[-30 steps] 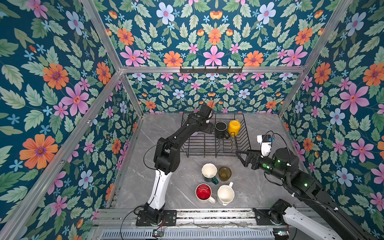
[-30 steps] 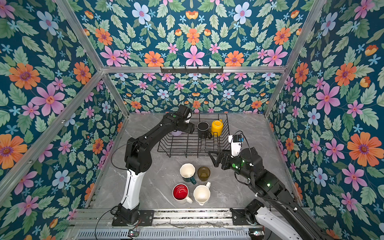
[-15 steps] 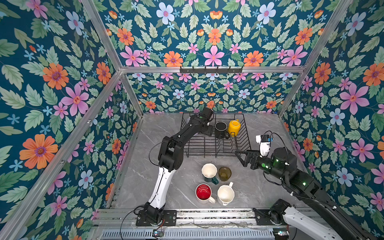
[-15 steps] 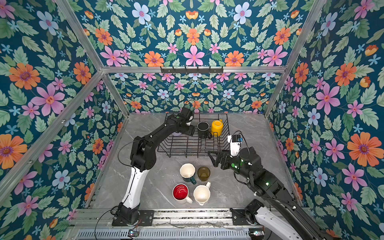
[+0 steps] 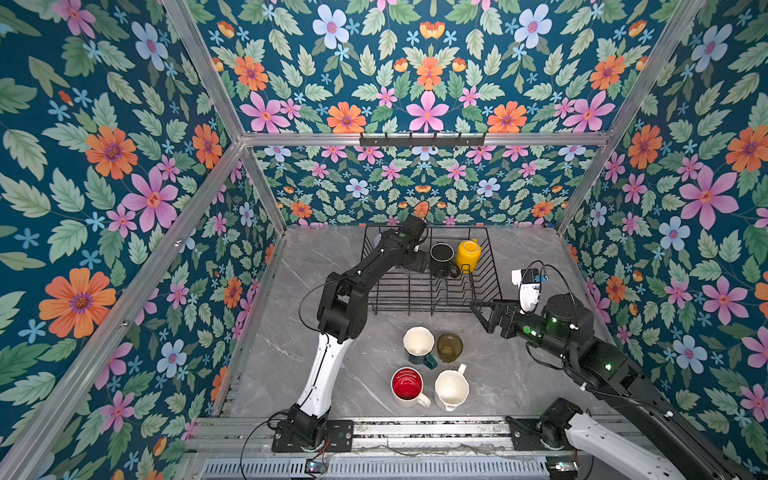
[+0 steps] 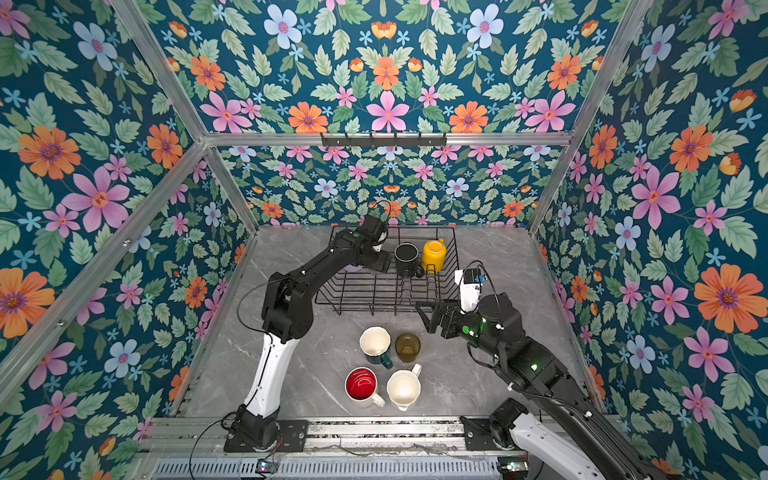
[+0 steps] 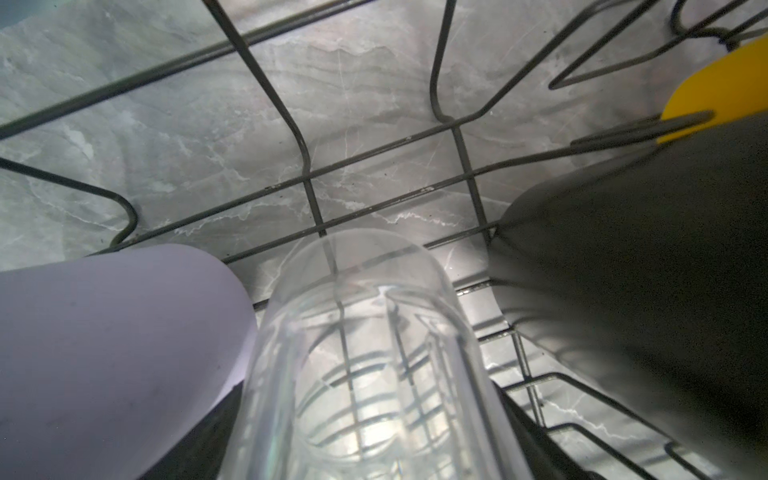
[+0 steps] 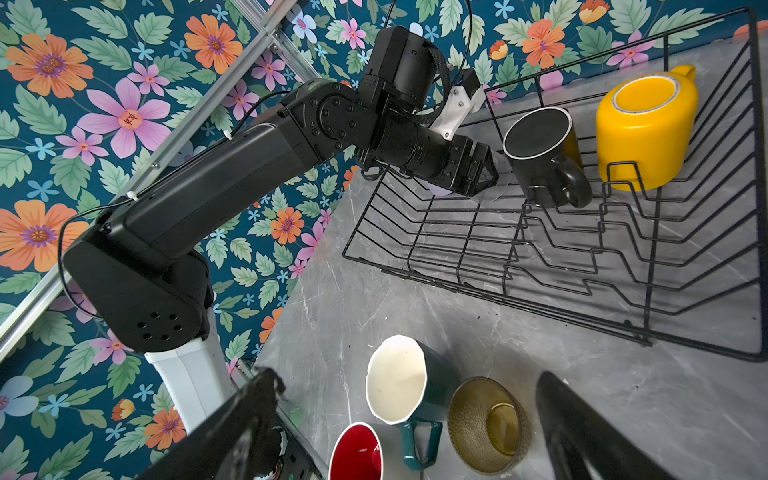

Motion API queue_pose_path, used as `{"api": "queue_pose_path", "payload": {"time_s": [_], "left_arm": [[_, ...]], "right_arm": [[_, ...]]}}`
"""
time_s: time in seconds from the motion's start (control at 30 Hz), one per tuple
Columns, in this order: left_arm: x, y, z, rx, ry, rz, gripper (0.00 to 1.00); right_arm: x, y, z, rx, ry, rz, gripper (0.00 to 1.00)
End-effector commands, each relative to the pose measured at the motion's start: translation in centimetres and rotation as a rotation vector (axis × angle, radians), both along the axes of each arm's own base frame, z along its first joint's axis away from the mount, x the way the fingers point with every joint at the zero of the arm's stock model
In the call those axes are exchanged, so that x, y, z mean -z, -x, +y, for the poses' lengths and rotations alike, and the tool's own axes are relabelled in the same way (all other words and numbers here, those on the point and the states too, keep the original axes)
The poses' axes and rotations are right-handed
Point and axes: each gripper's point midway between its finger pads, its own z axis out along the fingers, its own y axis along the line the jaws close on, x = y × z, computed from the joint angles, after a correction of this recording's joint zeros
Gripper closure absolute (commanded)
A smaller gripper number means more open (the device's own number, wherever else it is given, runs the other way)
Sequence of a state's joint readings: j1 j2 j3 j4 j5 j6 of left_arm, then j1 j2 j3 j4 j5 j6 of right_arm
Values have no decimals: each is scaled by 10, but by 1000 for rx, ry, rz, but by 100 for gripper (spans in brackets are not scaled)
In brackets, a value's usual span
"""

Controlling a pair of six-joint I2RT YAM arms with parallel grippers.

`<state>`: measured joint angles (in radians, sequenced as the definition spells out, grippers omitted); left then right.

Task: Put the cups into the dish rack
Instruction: 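Lower the clear glass upside down into the rack beside the lavender cup, open left gripper, then raise the left gripper away while the right gripper moves over the green mug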

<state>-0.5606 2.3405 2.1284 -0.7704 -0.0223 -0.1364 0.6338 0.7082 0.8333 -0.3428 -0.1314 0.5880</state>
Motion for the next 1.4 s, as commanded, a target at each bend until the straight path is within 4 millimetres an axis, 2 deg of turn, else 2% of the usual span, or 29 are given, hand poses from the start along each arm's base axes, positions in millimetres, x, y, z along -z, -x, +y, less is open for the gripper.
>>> {"api": "queue_pose_path", "payload": {"time_s": [0.0, 0.27, 0.43, 0.6, 0.83, 0.93, 1.03, 1.2, 1.37], "left_arm": [[-8, -3, -1, -12, 21, -18, 11], [-19, -1, -1, -13, 40, -34, 3], [-36, 4, -1, -12, 82, -66, 2], [-69, 9, -2, -9, 161, -138, 1], [-134, 26, 3, -21, 313, -299, 0], [-162, 39, 14, -43, 376, -382, 0], [-179, 58, 30, -67, 419, -442, 0], [-194, 91, 66, -136, 440, -530, 0], [-205, 122, 108, -235, 446, -636, 0]], "right_arm": [[-3, 0, 1, -9, 3, -13, 3], [-2, 0, -3, 9, 26, -5, 3], [10, -2, -12, 49, 93, 39, 5], [29, -4, -20, 76, 200, 112, 9], [60, -4, -18, 53, 311, 229, 15], [67, -3, -17, 45, 320, 257, 17], [73, -1, -12, 28, 326, 282, 18], [82, 1, -1, 0, 384, 303, 21], [93, 3, 21, -38, 408, 349, 23]]}}
